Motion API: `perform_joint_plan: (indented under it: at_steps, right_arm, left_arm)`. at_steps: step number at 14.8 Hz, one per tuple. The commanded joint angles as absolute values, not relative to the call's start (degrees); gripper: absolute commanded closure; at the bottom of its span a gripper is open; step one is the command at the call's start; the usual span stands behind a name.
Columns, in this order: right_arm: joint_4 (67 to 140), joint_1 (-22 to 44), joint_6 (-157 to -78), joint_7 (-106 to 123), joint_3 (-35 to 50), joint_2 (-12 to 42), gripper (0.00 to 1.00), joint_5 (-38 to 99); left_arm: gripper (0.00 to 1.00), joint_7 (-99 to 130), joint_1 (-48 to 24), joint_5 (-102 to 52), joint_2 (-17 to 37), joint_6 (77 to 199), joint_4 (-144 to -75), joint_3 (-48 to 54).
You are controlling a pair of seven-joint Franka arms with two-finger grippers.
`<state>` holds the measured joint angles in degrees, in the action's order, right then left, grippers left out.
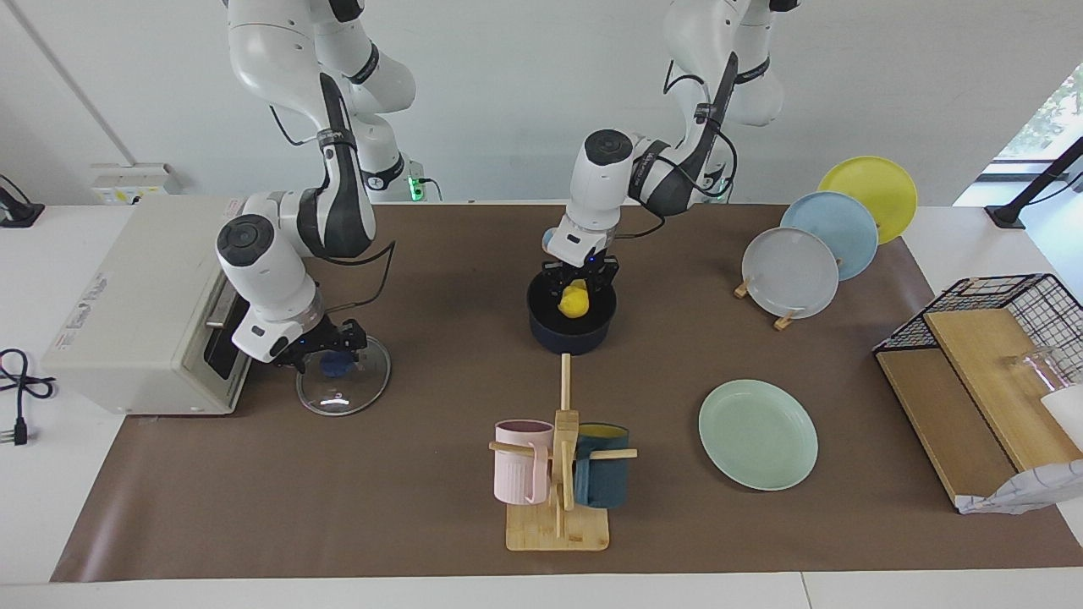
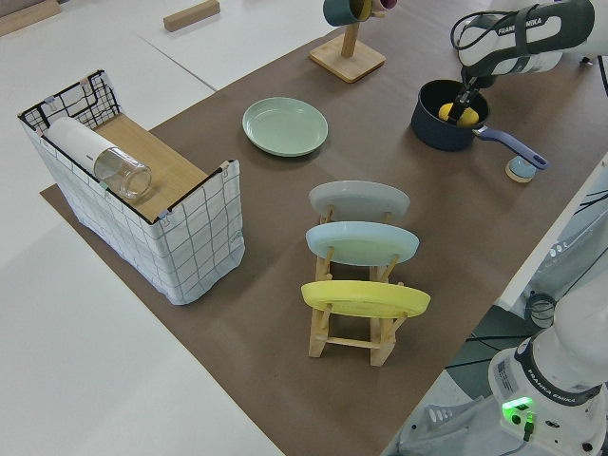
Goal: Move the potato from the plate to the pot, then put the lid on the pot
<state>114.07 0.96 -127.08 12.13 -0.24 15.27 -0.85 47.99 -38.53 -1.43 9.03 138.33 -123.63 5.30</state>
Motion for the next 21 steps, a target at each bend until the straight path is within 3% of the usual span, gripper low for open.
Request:
perform_joint_plan:
  at_steps: [1, 6, 8, 10, 14, 17, 21]
  right_arm:
    - [114.9, 0.4, -128.1, 14.3, 0.3, 14.9, 0.0, 0.2]
    - [115.0, 0.6, -127.9, 14.7, 0.3, 14.8, 0.0, 0.2]
    - [115.0, 0.8, -128.0, 14.7, 0.3, 14.8, 0.05, 0.2]
    - [115.1, 0.8, -128.3, 15.0, 0.3, 14.8, 0.1, 0.2]
    - [115.1, 0.8, -128.2, 15.0, 0.3, 14.8, 0.25, 0.2]
    - [115.1, 0.8, -127.3, 15.0, 0.4, 14.8, 0.45, 0.2]
    - [114.1, 0.8, -123.6, 14.9, 1.7, 14.6, 0.87, 0.2]
  left_arm:
    - [1.0, 49.9, -40.5, -0.4, 10.0, 140.6, -124.6, 4.2]
    - [1.0, 50.9, -40.9, 2.7, 10.8, 141.2, -125.1, 4.2]
    - [0.98, 50.7, -40.8, 3.1, 10.8, 141.2, -125.2, 4.2]
    - [0.01, 50.4, -40.8, 3.2, 10.9, 141.2, -125.0, 4.2]
    - [0.0, 49.6, -40.0, 3.2, 10.3, 140.5, -123.4, 4.2]
    - [0.0, 49.4, -38.9, 3.2, 9.7, 137.4, -121.0, 4.0]
    - [0.0, 47.0, -34.6, 2.8, 7.0, 126.2, -113.7, 4.2]
